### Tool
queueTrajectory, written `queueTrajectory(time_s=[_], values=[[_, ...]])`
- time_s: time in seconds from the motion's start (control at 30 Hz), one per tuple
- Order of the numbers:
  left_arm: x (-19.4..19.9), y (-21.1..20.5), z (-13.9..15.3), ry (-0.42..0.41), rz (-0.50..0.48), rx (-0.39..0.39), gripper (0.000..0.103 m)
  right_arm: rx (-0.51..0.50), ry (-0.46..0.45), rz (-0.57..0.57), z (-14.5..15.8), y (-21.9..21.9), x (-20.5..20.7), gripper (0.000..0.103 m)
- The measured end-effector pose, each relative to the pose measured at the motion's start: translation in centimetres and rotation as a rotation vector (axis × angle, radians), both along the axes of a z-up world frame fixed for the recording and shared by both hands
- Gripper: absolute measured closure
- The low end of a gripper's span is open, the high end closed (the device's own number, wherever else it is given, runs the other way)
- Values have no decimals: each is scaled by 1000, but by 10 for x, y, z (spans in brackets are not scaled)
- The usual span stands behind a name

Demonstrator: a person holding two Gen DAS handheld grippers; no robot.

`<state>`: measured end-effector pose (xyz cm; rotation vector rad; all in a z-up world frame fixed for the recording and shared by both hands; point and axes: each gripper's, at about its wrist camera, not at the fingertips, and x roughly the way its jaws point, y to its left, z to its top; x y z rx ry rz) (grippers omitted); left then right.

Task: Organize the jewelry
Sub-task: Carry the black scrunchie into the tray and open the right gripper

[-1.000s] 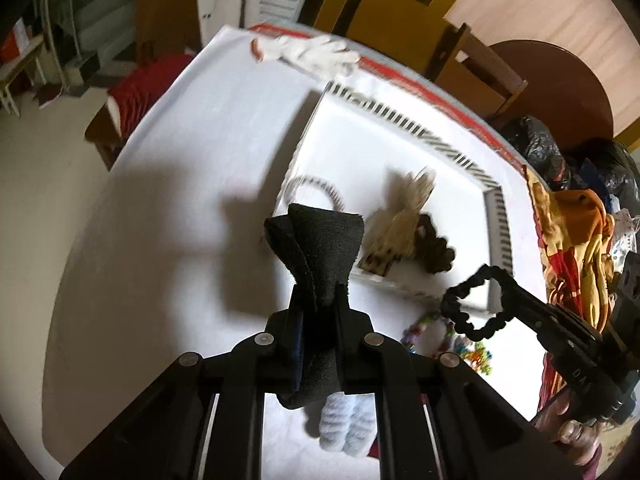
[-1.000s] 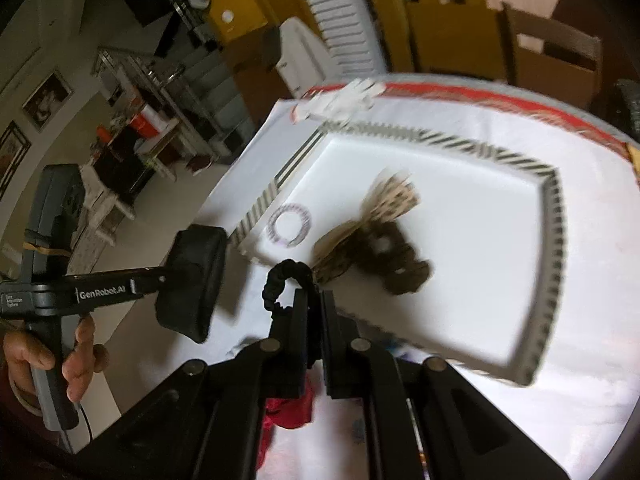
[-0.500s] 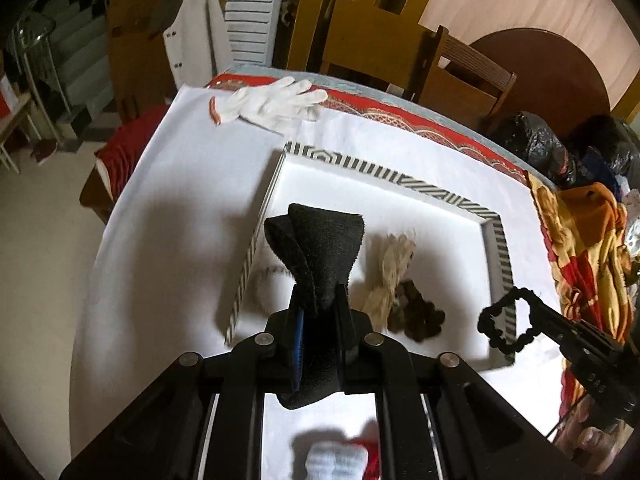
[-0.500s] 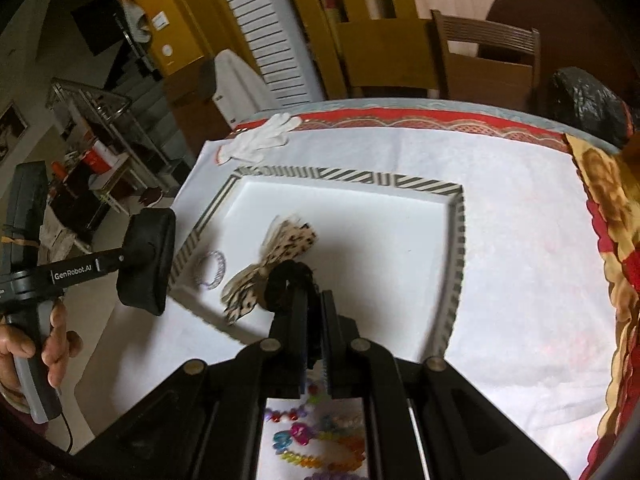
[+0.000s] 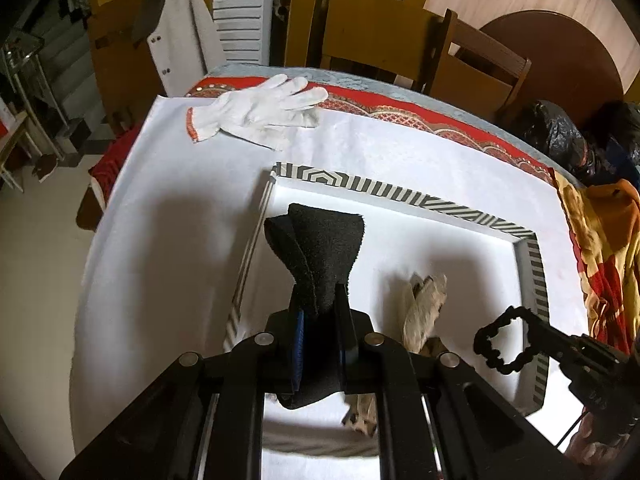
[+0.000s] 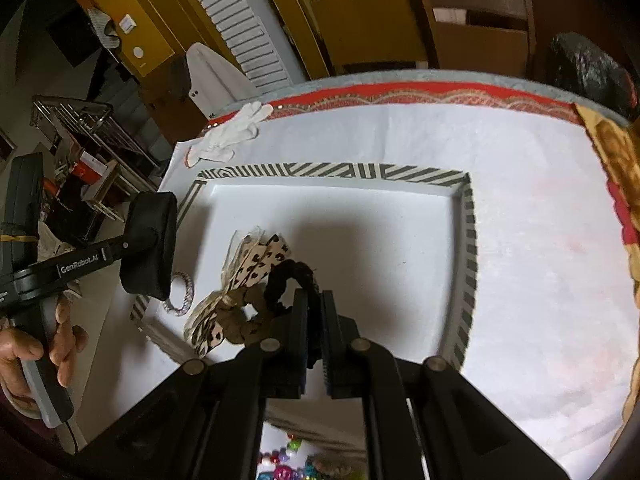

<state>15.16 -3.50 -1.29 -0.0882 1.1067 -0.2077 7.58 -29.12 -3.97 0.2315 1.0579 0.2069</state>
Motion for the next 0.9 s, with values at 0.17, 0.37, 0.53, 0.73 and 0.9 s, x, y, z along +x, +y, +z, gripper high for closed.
queueTrajectory(time_s=[0.17, 0.37, 0.53, 0.73, 0.9], values=[[18, -3, -16, 41, -8, -23, 99, 5, 46, -40, -20, -7, 19, 97], [28, -8, -35, 72, -15, -29, 99, -7, 100, -79, -45, -15, 37, 97], [30, -10, -43, 77, -11, -4, 99, -42, 116, -95, -56, -14, 42, 97], [31, -10, -45, 81, -7, 2, 99, -57, 116, -119, -58, -17, 46, 97], [31, -9, -45, 76, 4, 5, 88, -66, 131, -100, -62, -15, 44, 92]])
